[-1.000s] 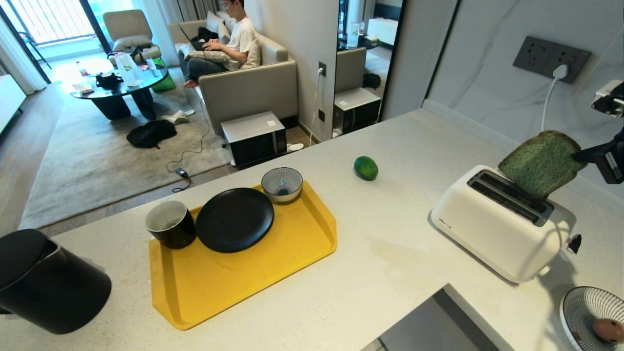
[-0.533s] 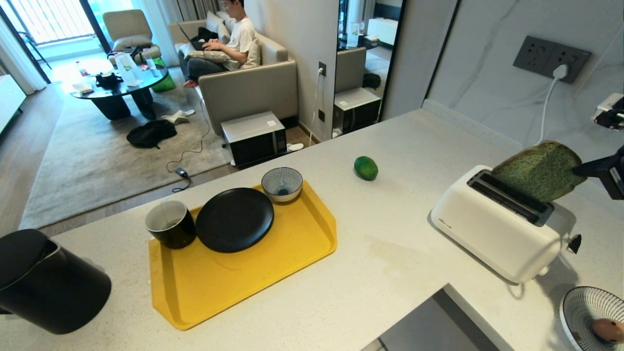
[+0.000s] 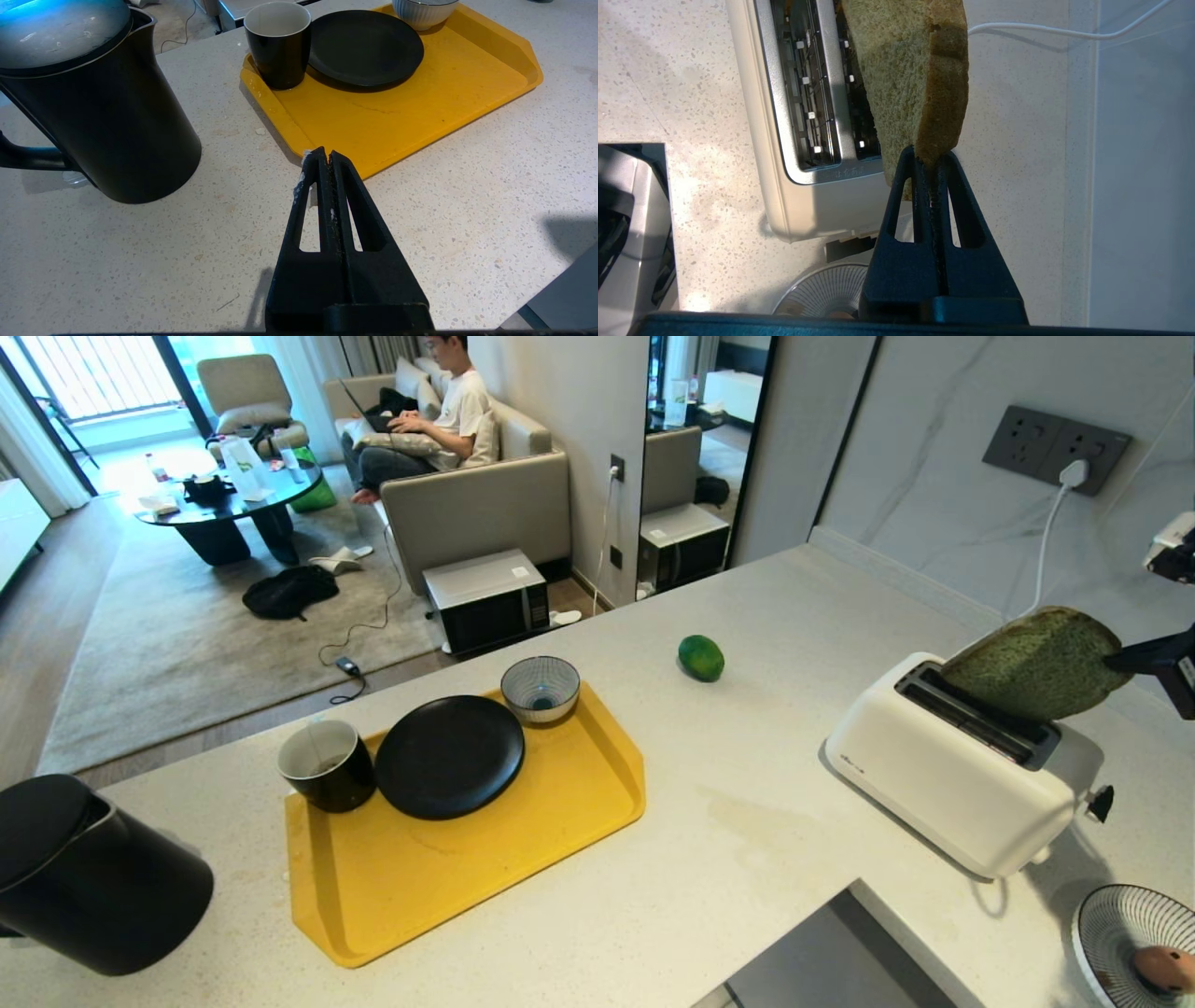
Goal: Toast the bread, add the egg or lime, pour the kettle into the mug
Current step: Put the bread slices in the toaster
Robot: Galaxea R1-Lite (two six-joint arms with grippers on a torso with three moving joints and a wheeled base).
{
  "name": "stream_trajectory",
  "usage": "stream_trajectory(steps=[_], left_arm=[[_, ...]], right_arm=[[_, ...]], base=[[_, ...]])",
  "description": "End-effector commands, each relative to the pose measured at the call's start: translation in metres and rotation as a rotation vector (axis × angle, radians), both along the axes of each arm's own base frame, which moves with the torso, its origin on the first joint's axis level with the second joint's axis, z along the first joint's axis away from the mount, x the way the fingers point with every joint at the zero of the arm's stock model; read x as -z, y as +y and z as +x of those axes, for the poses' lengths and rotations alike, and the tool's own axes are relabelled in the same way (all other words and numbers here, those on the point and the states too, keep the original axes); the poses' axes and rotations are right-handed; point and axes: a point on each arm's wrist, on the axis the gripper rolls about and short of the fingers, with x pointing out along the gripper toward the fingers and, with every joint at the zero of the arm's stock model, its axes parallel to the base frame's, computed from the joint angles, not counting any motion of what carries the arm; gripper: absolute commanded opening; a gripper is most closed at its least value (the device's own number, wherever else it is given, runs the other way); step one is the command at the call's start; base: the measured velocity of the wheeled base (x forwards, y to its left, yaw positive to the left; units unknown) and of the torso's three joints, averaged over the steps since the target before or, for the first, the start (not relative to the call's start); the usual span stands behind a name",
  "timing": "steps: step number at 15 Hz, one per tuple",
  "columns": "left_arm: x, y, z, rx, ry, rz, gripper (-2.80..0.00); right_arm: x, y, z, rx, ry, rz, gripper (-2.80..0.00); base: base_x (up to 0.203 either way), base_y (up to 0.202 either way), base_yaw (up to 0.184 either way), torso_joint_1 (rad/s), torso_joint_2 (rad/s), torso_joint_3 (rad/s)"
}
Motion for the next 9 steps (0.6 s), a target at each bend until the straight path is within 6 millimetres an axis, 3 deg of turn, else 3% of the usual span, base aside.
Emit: stream_trajectory(steps=[1,9], left_arm=[[0.000,0.000,0.000,0.000,0.001,0.000,-2.80],[0.000,0.000,0.000,0.000,0.001,-0.004,-2.80]], right_arm=[[-0.001,0.001,-0.002,-0.004,-0.002,-0.004,-2.80],[-0.001,0.005,-0.015,-0.009,-0.003,-0.010,-2.80]], base=[[0.000,0.000,0.000,0.000,0.00,0.000],[0.000,0.000,0.000,0.000,0.00,0.000]])
